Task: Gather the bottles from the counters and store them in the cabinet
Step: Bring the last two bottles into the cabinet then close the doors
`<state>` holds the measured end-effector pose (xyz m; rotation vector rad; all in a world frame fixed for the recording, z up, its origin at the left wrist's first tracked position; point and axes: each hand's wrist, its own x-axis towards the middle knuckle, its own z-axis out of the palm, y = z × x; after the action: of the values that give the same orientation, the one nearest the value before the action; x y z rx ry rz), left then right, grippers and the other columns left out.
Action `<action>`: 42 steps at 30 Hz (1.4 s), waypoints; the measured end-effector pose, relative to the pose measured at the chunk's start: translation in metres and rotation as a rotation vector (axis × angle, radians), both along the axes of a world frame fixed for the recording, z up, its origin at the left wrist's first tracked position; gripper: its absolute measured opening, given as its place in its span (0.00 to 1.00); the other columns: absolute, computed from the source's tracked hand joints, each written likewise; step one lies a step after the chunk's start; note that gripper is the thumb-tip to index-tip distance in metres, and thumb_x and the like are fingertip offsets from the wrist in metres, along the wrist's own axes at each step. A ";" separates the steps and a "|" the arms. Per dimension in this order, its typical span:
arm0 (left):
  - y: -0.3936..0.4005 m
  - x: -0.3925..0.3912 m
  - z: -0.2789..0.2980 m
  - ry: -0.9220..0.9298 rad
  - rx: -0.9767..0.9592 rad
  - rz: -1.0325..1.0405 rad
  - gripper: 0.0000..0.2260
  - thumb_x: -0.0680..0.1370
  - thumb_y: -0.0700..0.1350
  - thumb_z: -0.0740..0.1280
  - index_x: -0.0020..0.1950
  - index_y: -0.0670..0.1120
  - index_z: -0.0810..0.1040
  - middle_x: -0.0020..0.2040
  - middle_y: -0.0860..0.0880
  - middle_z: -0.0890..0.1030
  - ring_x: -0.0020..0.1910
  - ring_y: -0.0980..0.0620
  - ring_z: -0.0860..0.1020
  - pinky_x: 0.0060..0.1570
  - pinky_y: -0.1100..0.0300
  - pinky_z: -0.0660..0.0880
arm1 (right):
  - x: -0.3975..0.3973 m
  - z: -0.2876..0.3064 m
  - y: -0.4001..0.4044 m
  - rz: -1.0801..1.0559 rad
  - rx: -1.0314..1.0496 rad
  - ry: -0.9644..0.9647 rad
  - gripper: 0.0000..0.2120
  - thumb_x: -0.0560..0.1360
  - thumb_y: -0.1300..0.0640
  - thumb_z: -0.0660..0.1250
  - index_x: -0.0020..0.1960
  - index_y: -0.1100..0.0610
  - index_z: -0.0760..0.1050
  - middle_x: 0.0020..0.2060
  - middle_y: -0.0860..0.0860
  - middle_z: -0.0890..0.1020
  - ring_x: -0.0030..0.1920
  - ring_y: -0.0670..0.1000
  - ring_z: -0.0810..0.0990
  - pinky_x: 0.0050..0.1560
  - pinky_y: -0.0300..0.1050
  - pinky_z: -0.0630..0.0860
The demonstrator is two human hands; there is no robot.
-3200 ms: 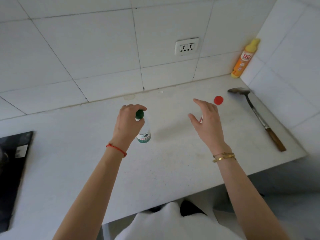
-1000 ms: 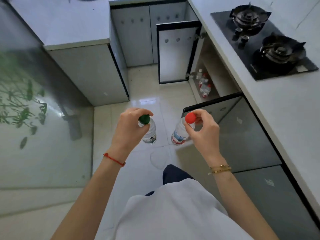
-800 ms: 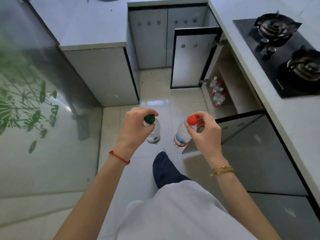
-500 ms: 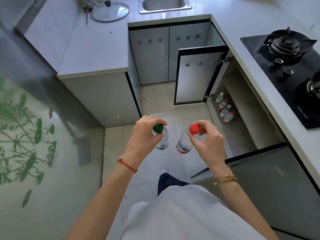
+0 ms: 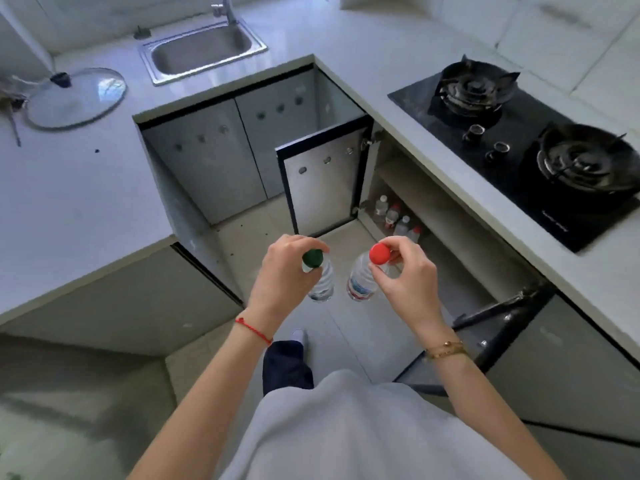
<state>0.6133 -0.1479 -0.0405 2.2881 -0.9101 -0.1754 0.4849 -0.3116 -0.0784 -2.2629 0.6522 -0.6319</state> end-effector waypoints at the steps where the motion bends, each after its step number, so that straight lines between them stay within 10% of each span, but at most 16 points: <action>1: -0.008 0.014 -0.001 0.007 -0.002 -0.034 0.14 0.68 0.35 0.73 0.51 0.50 0.84 0.49 0.51 0.83 0.50 0.54 0.76 0.49 0.71 0.68 | 0.007 -0.002 -0.004 -0.033 -0.005 0.006 0.15 0.70 0.58 0.75 0.54 0.53 0.75 0.48 0.48 0.79 0.47 0.44 0.75 0.49 0.25 0.69; 25: -0.232 0.161 -0.063 0.042 0.040 -0.787 0.13 0.69 0.36 0.71 0.52 0.47 0.84 0.50 0.49 0.85 0.51 0.50 0.78 0.49 0.65 0.70 | 0.091 -0.063 -0.087 -0.849 0.070 0.040 0.15 0.69 0.63 0.74 0.53 0.56 0.74 0.48 0.50 0.79 0.48 0.48 0.76 0.50 0.35 0.70; 42: -0.441 0.122 -0.300 0.065 0.166 -0.901 0.15 0.70 0.34 0.68 0.54 0.46 0.83 0.50 0.49 0.84 0.51 0.48 0.77 0.51 0.60 0.74 | 0.067 -0.287 -0.278 -0.956 0.211 0.175 0.13 0.70 0.63 0.73 0.51 0.57 0.74 0.46 0.52 0.79 0.47 0.51 0.77 0.46 0.38 0.67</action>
<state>0.7350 -0.5891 -0.3403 1.8296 -1.8834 -0.7208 0.5522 -0.5896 -0.3651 -1.7249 1.8270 -0.7404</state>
